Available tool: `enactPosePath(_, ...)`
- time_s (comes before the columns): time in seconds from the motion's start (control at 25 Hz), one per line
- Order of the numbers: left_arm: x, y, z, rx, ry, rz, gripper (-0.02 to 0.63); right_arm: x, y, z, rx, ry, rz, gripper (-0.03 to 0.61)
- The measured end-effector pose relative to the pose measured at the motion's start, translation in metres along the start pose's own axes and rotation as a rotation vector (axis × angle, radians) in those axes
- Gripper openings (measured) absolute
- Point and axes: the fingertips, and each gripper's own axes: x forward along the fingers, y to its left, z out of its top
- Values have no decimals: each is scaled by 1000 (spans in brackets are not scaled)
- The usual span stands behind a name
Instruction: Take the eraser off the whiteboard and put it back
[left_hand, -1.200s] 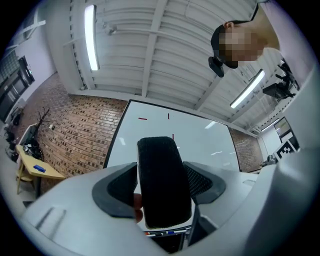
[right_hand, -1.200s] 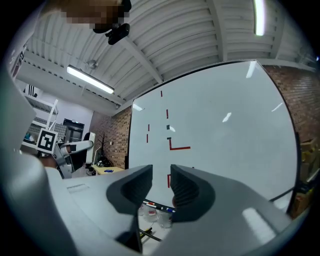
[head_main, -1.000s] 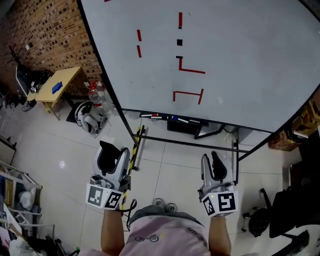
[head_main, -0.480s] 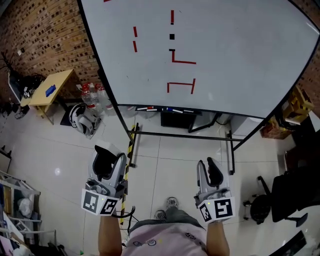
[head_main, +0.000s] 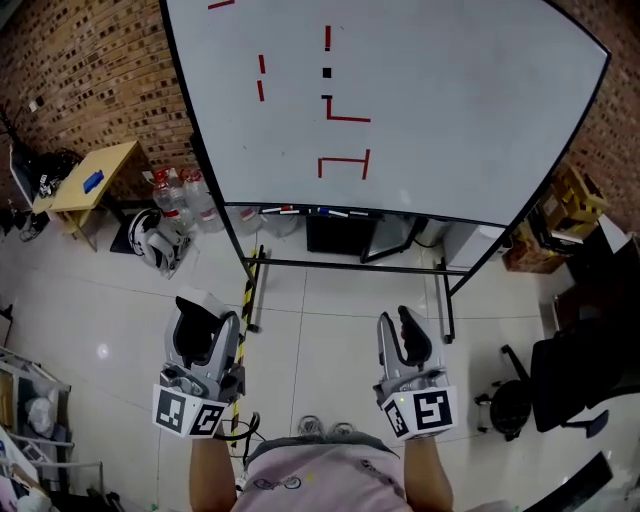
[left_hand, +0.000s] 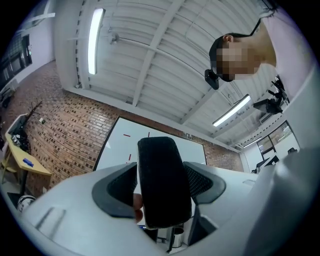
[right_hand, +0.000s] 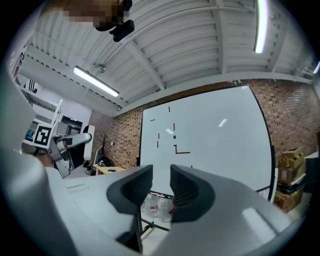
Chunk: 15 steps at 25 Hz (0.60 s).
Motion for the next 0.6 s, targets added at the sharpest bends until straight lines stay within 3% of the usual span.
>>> enactPosePath(0.6, -16, -112, 5, -21, 5, -53, 297, -84, -51, 19, -16, -17, -4, 101)
